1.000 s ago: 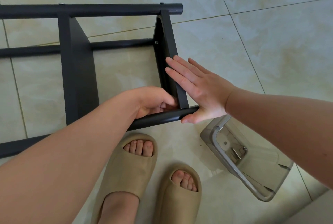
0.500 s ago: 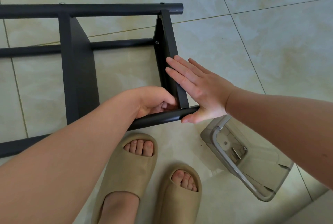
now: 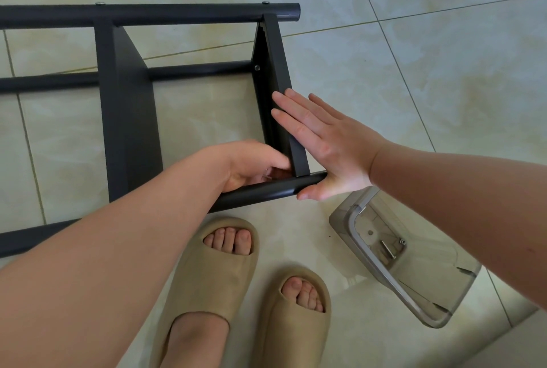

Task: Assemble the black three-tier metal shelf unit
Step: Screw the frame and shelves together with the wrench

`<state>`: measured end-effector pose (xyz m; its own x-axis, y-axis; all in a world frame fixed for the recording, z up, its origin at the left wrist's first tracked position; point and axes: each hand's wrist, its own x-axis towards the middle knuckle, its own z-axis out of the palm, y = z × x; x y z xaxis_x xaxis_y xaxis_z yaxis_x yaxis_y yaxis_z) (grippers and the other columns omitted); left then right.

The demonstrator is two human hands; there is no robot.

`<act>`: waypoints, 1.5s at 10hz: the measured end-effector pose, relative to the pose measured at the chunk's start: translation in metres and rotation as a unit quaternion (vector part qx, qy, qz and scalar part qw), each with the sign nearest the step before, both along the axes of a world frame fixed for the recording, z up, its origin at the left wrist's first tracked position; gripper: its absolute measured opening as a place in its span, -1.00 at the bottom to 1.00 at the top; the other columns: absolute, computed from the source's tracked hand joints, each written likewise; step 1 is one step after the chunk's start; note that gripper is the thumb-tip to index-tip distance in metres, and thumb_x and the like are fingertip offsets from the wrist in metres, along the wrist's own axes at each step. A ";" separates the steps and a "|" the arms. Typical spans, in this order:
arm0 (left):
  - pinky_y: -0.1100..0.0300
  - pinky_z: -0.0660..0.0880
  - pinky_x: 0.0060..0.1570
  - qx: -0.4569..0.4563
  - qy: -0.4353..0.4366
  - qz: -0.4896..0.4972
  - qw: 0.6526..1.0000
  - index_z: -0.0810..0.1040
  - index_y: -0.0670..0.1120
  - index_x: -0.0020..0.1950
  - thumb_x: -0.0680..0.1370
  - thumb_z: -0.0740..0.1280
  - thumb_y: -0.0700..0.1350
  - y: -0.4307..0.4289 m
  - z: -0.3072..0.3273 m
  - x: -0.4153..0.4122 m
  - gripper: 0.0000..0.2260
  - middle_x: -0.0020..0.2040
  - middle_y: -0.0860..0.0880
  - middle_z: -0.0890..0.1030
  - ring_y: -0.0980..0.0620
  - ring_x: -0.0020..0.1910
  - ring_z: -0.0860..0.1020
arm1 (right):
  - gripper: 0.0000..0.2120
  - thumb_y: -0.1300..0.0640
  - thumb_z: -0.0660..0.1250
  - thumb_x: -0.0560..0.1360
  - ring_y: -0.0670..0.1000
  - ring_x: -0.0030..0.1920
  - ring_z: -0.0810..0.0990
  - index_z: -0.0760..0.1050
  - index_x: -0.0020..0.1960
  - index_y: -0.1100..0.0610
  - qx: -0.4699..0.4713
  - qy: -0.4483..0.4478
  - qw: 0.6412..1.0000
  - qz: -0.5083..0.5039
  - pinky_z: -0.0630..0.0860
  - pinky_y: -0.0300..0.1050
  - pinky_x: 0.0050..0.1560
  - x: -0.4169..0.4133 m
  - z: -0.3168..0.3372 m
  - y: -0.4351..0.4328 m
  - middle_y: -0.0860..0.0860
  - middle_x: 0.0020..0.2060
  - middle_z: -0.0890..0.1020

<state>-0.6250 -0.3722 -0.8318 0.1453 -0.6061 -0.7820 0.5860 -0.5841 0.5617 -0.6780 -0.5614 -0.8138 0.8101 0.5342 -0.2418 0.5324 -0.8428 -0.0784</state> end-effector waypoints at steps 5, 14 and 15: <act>0.11 0.52 -0.09 0.003 -0.012 -0.003 1.000 0.64 -0.11 -0.10 0.58 0.30 -0.21 -0.001 -0.002 -0.001 -0.86 -0.19 -0.10 0.66 -0.03 -0.20 0.61 | 0.19 -0.54 0.18 0.35 0.15 0.63 -0.16 -0.10 0.65 0.23 -0.003 0.006 1.000 -0.004 -0.05 0.22 0.60 0.000 0.000 0.001 0.15 0.64 -0.11; 0.16 0.57 -0.18 -0.025 0.012 0.032 0.999 0.65 -0.16 -0.04 0.58 0.27 -0.26 0.001 0.001 0.000 -0.85 -0.16 -0.13 0.67 -0.04 -0.21 0.64 | 0.17 -0.53 0.18 0.36 0.16 0.63 -0.16 -0.10 0.64 0.23 0.005 0.001 1.000 -0.003 -0.04 0.22 0.60 0.000 0.000 0.000 0.15 0.64 -0.10; 0.23 0.55 -0.26 -0.017 -0.028 0.015 0.999 0.64 -0.13 -0.08 0.58 0.31 -0.26 0.000 0.001 -0.001 -0.88 -0.25 -0.08 0.67 0.01 -0.29 0.64 | 0.18 -0.52 0.20 0.35 0.17 0.63 -0.13 -0.07 0.64 0.24 0.010 0.000 1.000 -0.004 -0.01 0.24 0.60 0.000 -0.001 0.000 0.17 0.64 -0.08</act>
